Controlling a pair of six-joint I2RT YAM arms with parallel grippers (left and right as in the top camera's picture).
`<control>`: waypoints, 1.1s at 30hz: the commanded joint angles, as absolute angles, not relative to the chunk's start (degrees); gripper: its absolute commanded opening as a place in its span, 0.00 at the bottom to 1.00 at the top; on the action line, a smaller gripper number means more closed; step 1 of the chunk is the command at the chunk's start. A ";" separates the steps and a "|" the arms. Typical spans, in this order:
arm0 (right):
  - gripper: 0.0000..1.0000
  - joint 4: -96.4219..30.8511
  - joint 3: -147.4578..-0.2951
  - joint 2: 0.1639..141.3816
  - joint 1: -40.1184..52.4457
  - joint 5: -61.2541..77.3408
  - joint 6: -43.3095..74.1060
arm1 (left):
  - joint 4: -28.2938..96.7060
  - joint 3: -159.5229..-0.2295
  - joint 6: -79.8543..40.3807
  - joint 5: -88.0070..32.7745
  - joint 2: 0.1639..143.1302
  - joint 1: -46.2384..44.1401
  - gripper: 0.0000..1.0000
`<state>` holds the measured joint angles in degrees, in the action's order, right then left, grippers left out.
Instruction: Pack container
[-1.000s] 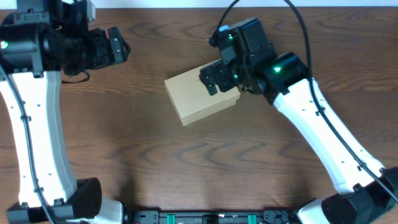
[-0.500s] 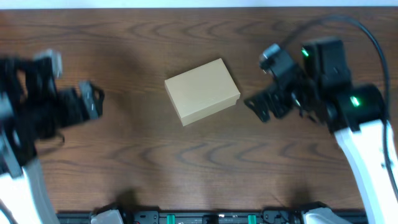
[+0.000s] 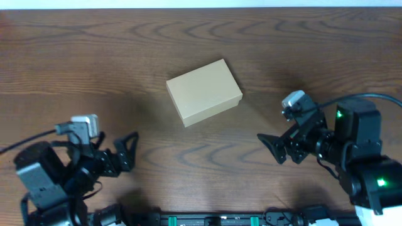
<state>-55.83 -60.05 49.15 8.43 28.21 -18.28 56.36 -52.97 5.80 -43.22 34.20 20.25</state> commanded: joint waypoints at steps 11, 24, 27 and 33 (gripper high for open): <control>0.99 -56.14 -59.57 49.41 7.94 29.34 -18.26 | 39.11 -42.76 -4.34 -38.74 26.33 6.85 0.95; 0.99 -56.14 -59.57 49.41 7.94 29.32 -18.26 | 37.43 -41.36 5.67 -23.92 26.35 6.68 0.95; 0.99 -56.14 -59.57 49.41 7.94 29.32 -18.24 | 34.50 -38.39 6.28 -22.02 26.35 6.68 0.95; 0.99 -56.14 -59.57 49.41 7.94 29.34 -18.26 | 25.02 -28.18 6.22 -22.87 25.10 6.72 0.95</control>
<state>-56.03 -59.86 49.50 8.43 28.56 -18.28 26.89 -31.99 4.91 -23.66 26.37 6.94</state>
